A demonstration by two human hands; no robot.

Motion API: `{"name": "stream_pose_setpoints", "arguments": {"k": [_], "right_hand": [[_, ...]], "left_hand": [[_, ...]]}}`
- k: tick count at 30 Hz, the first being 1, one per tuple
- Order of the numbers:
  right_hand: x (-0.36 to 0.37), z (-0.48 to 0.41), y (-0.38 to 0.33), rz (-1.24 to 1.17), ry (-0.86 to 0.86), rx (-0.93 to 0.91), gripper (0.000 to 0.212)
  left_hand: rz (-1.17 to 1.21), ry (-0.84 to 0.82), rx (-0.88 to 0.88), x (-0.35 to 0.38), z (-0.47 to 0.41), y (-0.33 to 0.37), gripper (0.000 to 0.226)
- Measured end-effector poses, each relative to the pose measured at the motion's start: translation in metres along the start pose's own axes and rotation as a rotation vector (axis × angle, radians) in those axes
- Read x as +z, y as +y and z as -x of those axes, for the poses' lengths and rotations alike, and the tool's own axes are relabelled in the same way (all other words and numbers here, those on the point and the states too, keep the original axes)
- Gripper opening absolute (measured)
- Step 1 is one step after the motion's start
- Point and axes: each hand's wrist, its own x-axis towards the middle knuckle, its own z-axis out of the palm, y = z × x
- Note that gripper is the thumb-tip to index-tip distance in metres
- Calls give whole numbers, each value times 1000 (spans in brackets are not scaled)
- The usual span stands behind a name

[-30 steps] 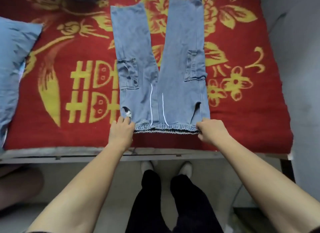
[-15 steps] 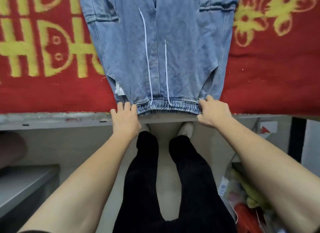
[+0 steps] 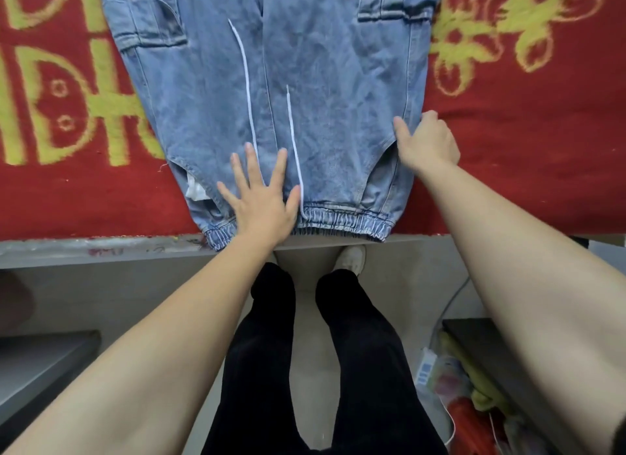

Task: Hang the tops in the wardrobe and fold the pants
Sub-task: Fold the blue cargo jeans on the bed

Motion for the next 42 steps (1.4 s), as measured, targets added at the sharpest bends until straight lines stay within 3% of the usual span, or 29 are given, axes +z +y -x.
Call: {"name": "stream_pose_setpoints", "arguments": {"k": [4, 9, 12, 14, 16, 18, 21, 25, 27, 30, 32, 35, 39, 42], "right_hand": [[-5, -19, 22, 85, 27, 39, 41], [-9, -34, 35, -3, -51, 164, 49], [-22, -44, 27, -233, 64, 135, 49], [-31, -53, 23, -320, 158, 51, 45], [-35, -64, 20, -345, 175, 13, 38], [-34, -75, 20, -312, 144, -37, 38], [-37, -81, 23, -195, 107, -73, 31], [-40, -82, 17, -262, 102, -11, 27], [-39, -77, 7, -497, 95, 63, 24], [-42, -73, -14, -865, 10, 118, 17], [-43, -68, -36, -945, -24, 57, 17], [-46, -45, -88, -869, 25, -93, 13], [-30, 8, -177, -696, 98, -420, 17], [3, 39, -238, -638, 98, -602, 18]], "left_hand": [[-158, -116, 140, 16, 1, 24, 64], [-223, -161, 104, 17, -2, 45, 59], [-100, 106, 95, 13, 5, 59, 40], [37, 310, 209, 15, 8, 79, 23], [197, 347, 363, 22, 9, 107, 18], [225, 230, 409, 28, 8, 132, 33], [51, -87, 303, 35, 2, 153, 43], [105, -176, 188, 28, -11, 162, 17], [258, -259, 125, 20, -16, 158, 15], [680, -334, -26, 0, -9, 135, 12], [1019, -396, -140, -17, 0, 113, 23], [1295, -431, -248, -40, 8, 66, 32], [1521, -385, -388, -68, 13, -4, 35], [1519, -272, -502, -76, 19, -55, 38]]}}
